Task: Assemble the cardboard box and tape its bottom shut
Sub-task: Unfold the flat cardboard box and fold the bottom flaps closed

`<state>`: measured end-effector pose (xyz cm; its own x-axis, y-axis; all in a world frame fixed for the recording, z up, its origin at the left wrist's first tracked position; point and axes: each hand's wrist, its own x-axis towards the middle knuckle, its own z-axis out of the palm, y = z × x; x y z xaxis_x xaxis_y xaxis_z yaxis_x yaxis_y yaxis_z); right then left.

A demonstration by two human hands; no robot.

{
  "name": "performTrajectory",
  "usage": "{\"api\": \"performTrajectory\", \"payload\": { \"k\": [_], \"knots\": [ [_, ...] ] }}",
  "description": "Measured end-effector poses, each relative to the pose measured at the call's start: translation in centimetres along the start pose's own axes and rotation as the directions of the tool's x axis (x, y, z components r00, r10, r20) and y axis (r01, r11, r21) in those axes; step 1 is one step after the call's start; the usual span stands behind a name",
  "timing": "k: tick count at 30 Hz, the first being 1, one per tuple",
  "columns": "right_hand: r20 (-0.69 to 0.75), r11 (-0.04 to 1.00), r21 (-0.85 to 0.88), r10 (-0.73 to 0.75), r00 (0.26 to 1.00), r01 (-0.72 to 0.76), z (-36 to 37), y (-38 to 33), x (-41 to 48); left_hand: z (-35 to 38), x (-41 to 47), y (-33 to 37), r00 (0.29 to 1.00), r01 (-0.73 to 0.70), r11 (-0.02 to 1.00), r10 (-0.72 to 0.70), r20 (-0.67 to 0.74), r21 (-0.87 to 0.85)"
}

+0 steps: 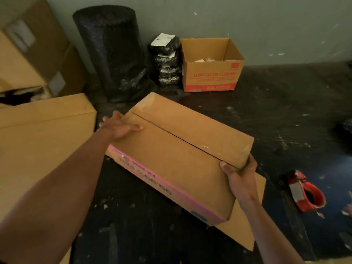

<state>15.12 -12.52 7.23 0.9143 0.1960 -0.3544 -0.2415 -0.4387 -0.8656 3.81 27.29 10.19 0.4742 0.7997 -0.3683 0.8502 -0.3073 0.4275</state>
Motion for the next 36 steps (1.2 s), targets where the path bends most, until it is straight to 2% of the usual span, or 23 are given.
{"api": "performTrajectory", "payload": {
  "k": [3,8,12,17,21,24,28,32,36],
  "knots": [
    [0.1,1.0,-0.022,-0.007,0.995,0.009,-1.4,-1.7,2.3,-0.8,-3.1,-2.8,0.996,0.065,0.988,-0.072,-0.046,-0.143],
    [0.263,0.993,-0.112,-0.014,0.965,0.045,-3.9,-3.3,5.8,0.7,-9.8,-5.2,0.994,0.059,0.979,-0.075,-0.074,-0.197],
    [0.365,0.974,-0.21,-0.009,0.931,0.091,-5.3,-3.2,7.7,3.6,-14.5,-6.5,0.979,0.143,0.937,-0.18,-0.091,-0.32],
    [0.411,0.932,-0.321,-0.023,0.911,0.168,-6.1,-1.9,8.2,8.1,-18.6,-7.4,0.966,0.203,0.903,-0.248,-0.076,-0.378],
    [0.352,0.924,-0.316,-0.097,0.931,0.215,-6.3,-0.6,6.6,10.4,-19.9,-6.6,0.972,0.194,0.858,-0.233,-0.023,-0.475],
    [0.402,0.859,-0.4,-0.15,0.903,0.321,-6.5,0.3,6.1,11.0,-20.7,-5.9,0.98,0.141,0.889,-0.187,-0.064,-0.435],
    [0.382,0.776,-0.545,-0.108,0.918,0.318,-6.6,0.6,6.3,11.2,-21.4,-5.6,0.975,0.042,0.907,-0.129,-0.182,-0.419],
    [0.367,0.708,-0.632,-0.084,0.926,0.315,-6.4,0.7,5.6,11.1,-20.9,-5.7,0.979,-0.015,0.986,-0.019,-0.203,-0.164],
    [0.358,0.643,-0.702,-0.051,0.932,0.305,-6.3,1.6,4.2,11.0,-20.3,-5.8,0.972,-0.069,0.983,0.027,-0.232,-0.173]
  ]
}}
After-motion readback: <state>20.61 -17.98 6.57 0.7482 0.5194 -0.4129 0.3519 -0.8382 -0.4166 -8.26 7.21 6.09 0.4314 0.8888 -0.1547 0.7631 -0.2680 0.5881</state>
